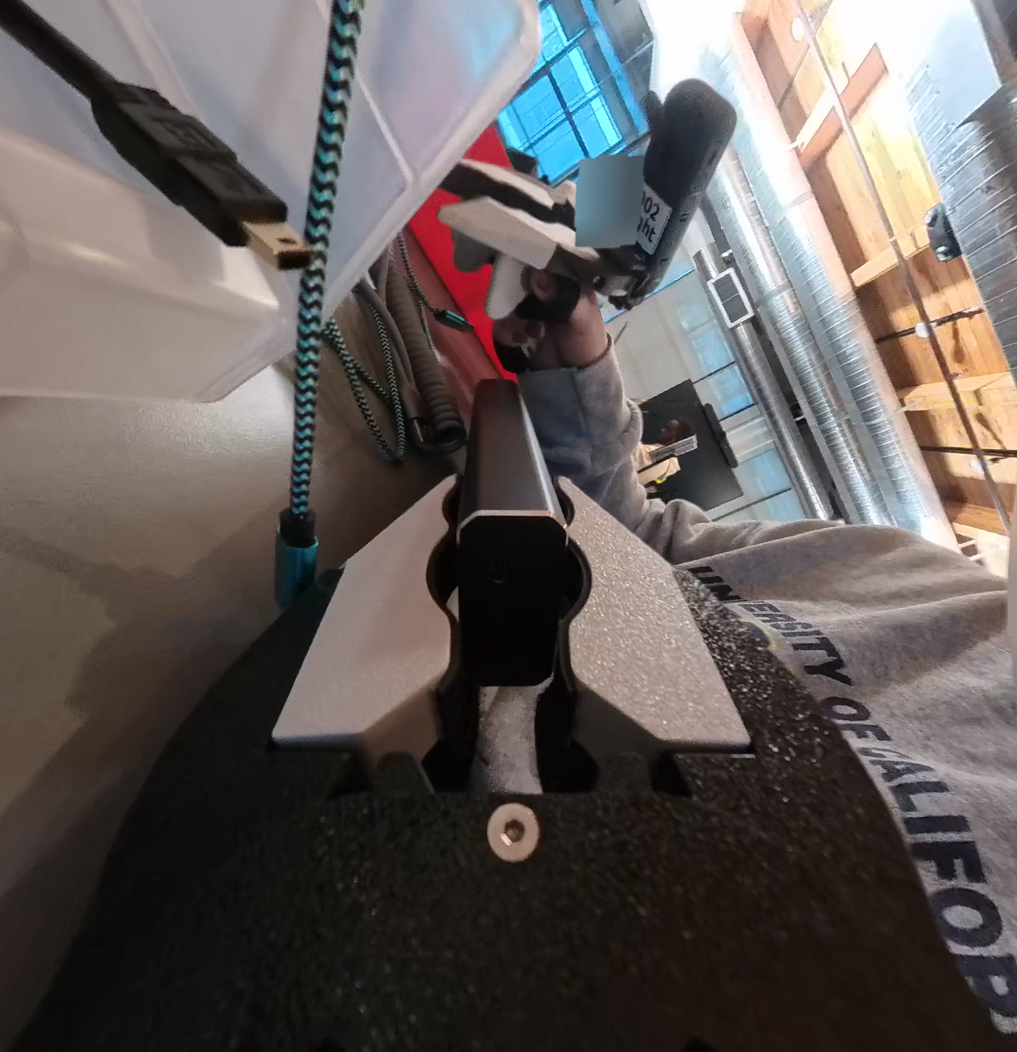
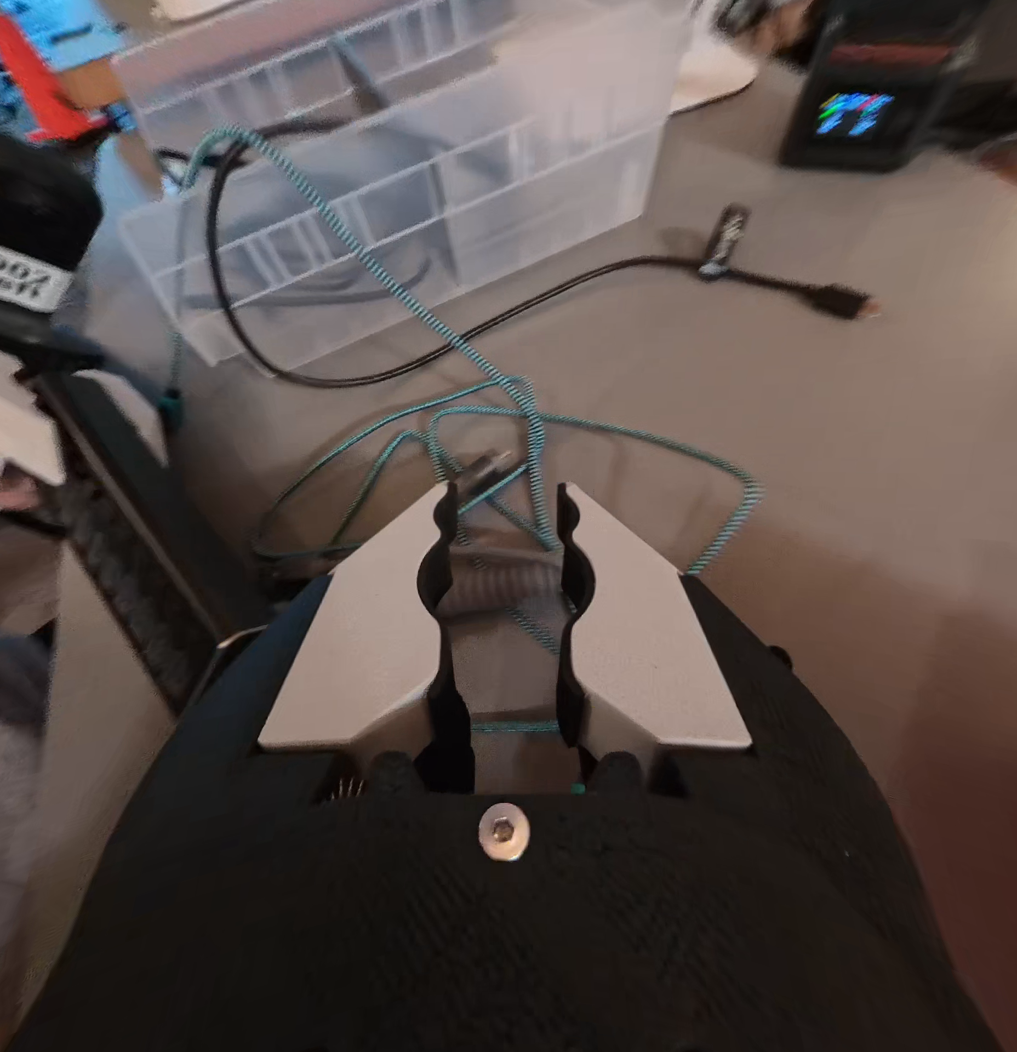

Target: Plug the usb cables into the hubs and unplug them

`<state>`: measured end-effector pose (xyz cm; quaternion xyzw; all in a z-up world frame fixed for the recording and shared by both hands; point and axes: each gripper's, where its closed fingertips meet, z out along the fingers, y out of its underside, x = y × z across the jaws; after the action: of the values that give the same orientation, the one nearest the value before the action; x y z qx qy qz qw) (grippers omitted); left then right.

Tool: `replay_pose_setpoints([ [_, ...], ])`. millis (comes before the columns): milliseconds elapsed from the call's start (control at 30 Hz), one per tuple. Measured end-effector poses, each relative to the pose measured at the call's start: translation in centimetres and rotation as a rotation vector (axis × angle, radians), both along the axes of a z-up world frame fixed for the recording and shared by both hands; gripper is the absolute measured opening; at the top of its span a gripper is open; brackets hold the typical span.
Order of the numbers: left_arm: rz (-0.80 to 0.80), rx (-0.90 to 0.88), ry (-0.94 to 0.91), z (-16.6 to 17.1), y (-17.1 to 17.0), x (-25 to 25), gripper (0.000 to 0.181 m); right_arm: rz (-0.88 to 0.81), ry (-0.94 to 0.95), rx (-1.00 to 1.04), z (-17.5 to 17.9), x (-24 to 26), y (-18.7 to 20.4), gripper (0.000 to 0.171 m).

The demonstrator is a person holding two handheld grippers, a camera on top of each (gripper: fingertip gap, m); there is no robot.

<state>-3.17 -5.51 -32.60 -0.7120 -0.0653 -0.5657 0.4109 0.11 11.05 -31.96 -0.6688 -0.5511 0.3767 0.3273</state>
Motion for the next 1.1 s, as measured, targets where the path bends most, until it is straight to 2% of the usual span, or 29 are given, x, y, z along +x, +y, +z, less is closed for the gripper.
replay_pose_setpoints([
  [100,-0.015,0.018,-0.040,0.4,-0.2,-0.1,0.029,-0.138,0.041,0.128,1.8,1.7,2.8,0.034],
  [200,-0.021,0.021,-0.029,0.3,-0.3,0.1,0.028,-0.204,-0.017,0.242,2.1,3.7,4.0,0.033],
  [367,-0.028,0.020,-0.030,0.3,-0.3,0.1,0.028,-0.190,-0.443,0.233,-1.9,7.6,3.6,0.039],
  [500,-0.027,0.018,-0.027,0.3,-0.3,0.1,0.028,-0.129,-0.599,0.188,-4.0,9.8,2.6,0.031],
  [700,-0.029,0.016,-0.028,0.3,-0.2,0.2,0.028,-0.061,-0.653,0.207,-4.9,9.6,1.6,0.026],
  [900,-0.030,0.015,-0.025,0.2,-0.2,0.2,0.028,-0.110,-0.713,0.267,-5.2,10.3,2.7,0.025],
  [1033,-0.030,0.015,-0.024,0.2,-0.2,0.2,0.028,-0.079,-0.717,0.207,-5.1,10.5,1.6,0.009],
  [1100,-0.030,0.016,-0.023,0.2,-0.2,0.2,0.028,-0.055,-0.688,0.185,-4.8,10.1,1.0,0.007],
])
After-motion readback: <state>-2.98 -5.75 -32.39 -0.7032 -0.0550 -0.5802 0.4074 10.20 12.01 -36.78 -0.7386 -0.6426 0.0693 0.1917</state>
